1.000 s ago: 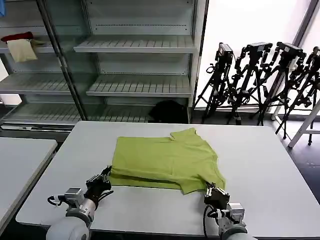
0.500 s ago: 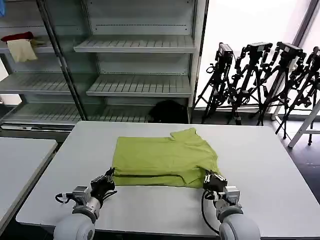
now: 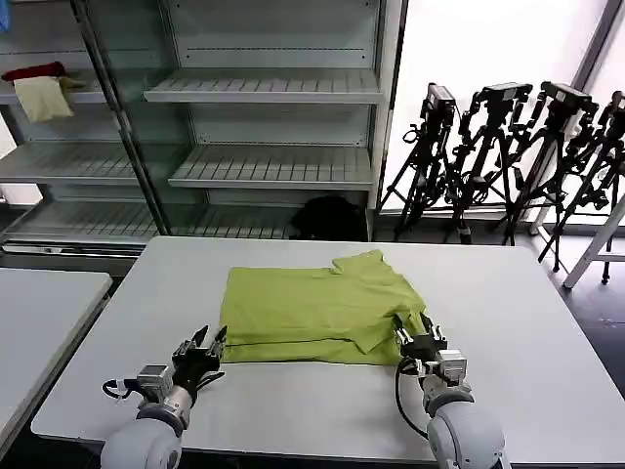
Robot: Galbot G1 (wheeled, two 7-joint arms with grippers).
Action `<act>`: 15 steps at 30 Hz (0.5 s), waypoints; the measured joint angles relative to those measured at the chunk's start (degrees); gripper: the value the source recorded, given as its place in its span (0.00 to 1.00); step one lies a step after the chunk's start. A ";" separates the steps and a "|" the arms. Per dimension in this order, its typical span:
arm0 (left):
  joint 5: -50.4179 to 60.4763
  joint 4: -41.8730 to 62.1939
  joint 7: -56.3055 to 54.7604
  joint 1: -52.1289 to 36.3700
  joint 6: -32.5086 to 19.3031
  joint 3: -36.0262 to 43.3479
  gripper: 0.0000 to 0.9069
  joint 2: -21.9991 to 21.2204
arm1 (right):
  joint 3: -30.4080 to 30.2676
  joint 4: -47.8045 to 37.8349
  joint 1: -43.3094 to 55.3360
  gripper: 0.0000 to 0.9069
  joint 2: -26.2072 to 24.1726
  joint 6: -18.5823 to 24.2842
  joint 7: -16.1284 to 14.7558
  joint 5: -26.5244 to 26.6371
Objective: Fold and organize the clothes.
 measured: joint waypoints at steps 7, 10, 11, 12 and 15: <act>0.19 -1.71 0.00 1.45 -0.44 0.00 1.00 -0.26 | 2.47 2.06 -3.85 1.00 -1.29 0.86 -1.20 1.45; 0.48 -1.76 -0.06 2.04 -0.52 0.03 1.00 -0.38 | 3.32 2.95 -5.76 1.00 -1.68 1.23 -1.44 2.10; 0.60 -1.76 -0.11 2.25 -0.53 0.04 1.00 -0.40 | 3.54 3.21 -6.39 1.00 -1.83 1.38 -1.56 2.31; 0.70 -1.71 -0.13 2.51 -0.54 0.04 1.00 -0.46 | 3.68 3.40 -7.03 0.99 -1.98 1.56 -1.66 2.55; 0.78 -1.37 -0.42 3.14 -0.34 0.01 1.00 -0.68 | 4.01 3.60 -8.86 0.79 -2.16 1.98 -1.96 3.11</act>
